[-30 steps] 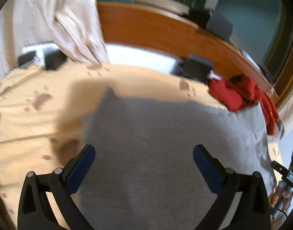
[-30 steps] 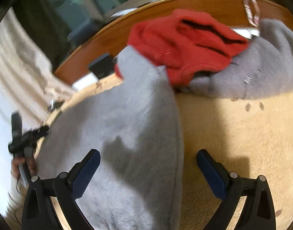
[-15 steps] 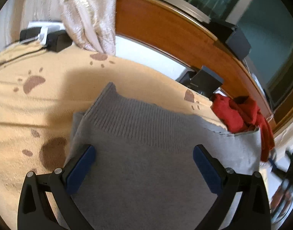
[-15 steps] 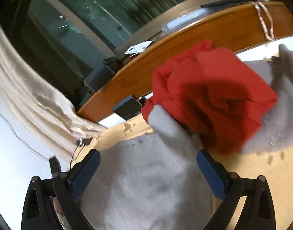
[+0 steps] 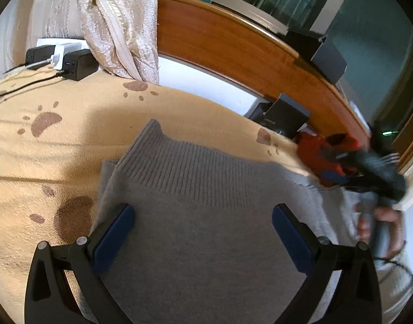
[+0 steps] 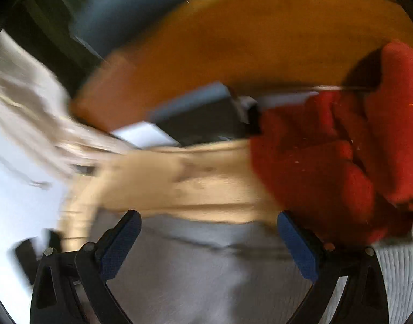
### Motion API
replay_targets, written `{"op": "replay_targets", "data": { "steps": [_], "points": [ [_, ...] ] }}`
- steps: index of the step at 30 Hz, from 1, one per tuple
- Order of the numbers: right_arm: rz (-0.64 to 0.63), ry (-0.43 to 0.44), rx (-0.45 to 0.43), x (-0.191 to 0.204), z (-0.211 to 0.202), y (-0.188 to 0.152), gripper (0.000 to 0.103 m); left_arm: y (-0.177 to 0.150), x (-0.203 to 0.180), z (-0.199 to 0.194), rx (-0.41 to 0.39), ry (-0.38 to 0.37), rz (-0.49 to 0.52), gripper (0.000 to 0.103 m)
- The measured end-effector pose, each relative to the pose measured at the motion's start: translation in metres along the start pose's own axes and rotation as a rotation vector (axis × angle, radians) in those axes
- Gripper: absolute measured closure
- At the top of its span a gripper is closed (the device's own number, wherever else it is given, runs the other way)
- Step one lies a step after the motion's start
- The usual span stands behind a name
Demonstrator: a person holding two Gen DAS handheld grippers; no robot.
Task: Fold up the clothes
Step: 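Reach the right gripper to the red knit sweater and grasp it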
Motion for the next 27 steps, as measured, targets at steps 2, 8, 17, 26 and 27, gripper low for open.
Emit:
{"op": "replay_targets", "data": {
  "steps": [2,8,17,26,27],
  "points": [
    [-0.019,-0.063,0.018,-0.010,0.008,-0.001,0.001,0.001,0.001,-0.001,-0.004,-0.014,-0.016,0.000],
    [-0.077,-0.250,0.073,-0.040,0.030,-0.001,0.050,0.001,-0.001,0.000,-0.003,-0.016,-0.013,0.000],
    [-0.274,-0.460,0.036,-0.086,0.011,0.015,0.092,0.001,0.000,0.000,-0.004,-0.031,-0.018,0.000],
    [-0.258,-0.593,0.009,-0.147,-0.022,0.037,0.092,0.000,0.000,0.000,-0.002,-0.031,-0.013,0.000],
    [-0.260,-0.610,0.006,-0.152,-0.026,0.039,0.092,0.000,0.001,0.000,-0.002,-0.032,-0.014,0.000]
  ]
}}
Point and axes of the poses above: each gripper's, at about its wrist camera, not at the fingertips, and z roughly the way its jaws point, x to its left, y to its top, the point moved 8 cm from there along z, roughly the way its jaws point, and after that the axes turned 14 degrees about -x, right-handed, at the moved point
